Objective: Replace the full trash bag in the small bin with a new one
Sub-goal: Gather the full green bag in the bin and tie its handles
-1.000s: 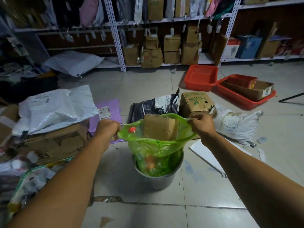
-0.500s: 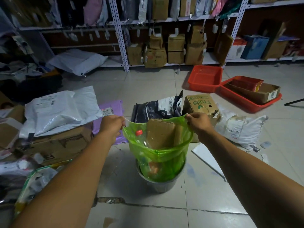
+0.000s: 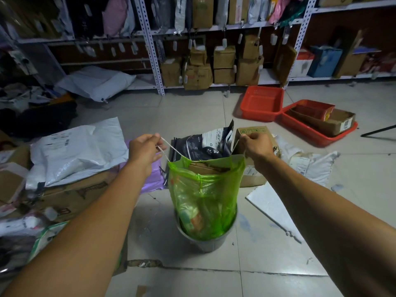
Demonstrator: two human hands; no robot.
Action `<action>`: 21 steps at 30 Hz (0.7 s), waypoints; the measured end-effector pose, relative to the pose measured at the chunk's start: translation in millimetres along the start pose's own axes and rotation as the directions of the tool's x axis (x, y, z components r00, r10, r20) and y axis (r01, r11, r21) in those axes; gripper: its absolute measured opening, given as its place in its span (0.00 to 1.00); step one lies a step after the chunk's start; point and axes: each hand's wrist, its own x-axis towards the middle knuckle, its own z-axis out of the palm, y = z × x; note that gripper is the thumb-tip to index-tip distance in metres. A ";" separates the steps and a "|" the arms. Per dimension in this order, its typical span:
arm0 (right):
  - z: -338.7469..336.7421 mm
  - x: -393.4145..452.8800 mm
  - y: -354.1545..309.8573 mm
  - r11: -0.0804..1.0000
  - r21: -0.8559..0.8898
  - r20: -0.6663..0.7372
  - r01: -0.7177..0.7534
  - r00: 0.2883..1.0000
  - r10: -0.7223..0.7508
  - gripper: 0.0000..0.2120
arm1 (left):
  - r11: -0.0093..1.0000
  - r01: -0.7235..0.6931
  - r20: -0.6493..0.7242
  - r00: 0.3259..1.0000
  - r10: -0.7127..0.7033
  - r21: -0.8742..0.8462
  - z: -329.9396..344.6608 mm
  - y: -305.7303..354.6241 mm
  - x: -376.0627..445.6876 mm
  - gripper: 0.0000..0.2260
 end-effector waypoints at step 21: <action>-12.3 2.8 -61.4 0.972 0.228 0.259 -0.063 0.966 0.002 0.09 | 0.971 0.219 0.351 0.920 -0.174 -0.094 20.5 40.9 -2.1 0.04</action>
